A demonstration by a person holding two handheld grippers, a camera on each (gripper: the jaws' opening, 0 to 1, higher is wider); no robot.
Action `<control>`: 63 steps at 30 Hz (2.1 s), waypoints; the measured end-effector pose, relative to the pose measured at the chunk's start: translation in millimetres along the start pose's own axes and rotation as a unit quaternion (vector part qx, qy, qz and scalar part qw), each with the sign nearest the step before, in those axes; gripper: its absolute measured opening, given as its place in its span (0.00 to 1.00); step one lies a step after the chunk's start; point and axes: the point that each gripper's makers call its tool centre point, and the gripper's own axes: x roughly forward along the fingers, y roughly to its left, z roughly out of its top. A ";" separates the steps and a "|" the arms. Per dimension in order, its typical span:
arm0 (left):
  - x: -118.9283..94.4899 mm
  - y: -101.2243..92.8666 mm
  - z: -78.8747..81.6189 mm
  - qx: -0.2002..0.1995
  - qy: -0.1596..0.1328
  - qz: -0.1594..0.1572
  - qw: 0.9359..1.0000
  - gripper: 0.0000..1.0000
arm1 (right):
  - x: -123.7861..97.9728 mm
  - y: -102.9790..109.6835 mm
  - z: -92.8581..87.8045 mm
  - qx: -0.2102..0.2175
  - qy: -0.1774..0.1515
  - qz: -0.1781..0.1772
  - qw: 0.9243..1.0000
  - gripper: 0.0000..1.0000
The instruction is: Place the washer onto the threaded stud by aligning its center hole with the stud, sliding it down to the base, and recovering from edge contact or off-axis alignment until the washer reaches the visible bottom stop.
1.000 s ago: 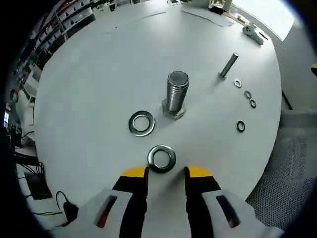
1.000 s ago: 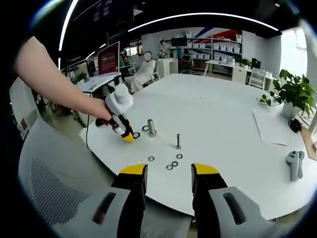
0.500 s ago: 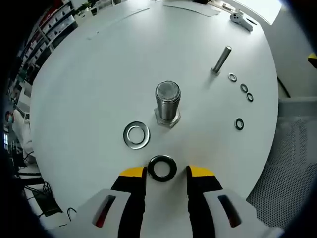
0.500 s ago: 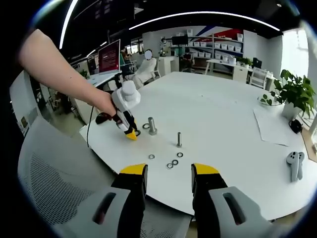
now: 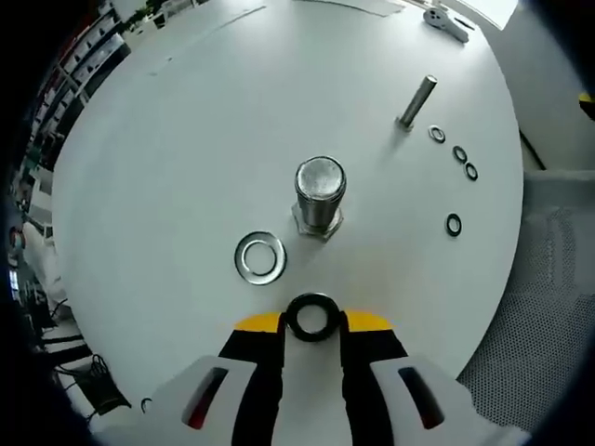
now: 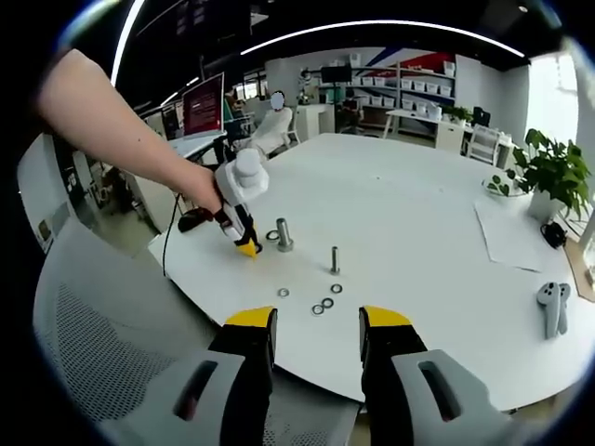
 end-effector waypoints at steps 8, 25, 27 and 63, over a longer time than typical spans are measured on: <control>-0.9 -0.5 1.4 -0.002 -0.001 -0.003 1.000 0.20 | 0.6 -1.5 -0.9 0.001 0.001 -0.003 1.000 0.38; -0.4 3.0 2.4 -0.035 -0.058 0.012 0.998 0.19 | 0.3 -2.2 -2.0 0.002 0.002 -0.006 1.000 0.38; -0.4 1.7 1.7 -0.045 -0.059 0.010 0.997 0.19 | -0.2 -1.9 -2.1 0.000 0.003 -0.006 1.000 0.38; -57.2 -20.1 42.6 0.048 -0.110 -0.026 0.992 0.19 | -1.7 -4.7 -1.3 0.004 0.001 -0.011 1.000 0.38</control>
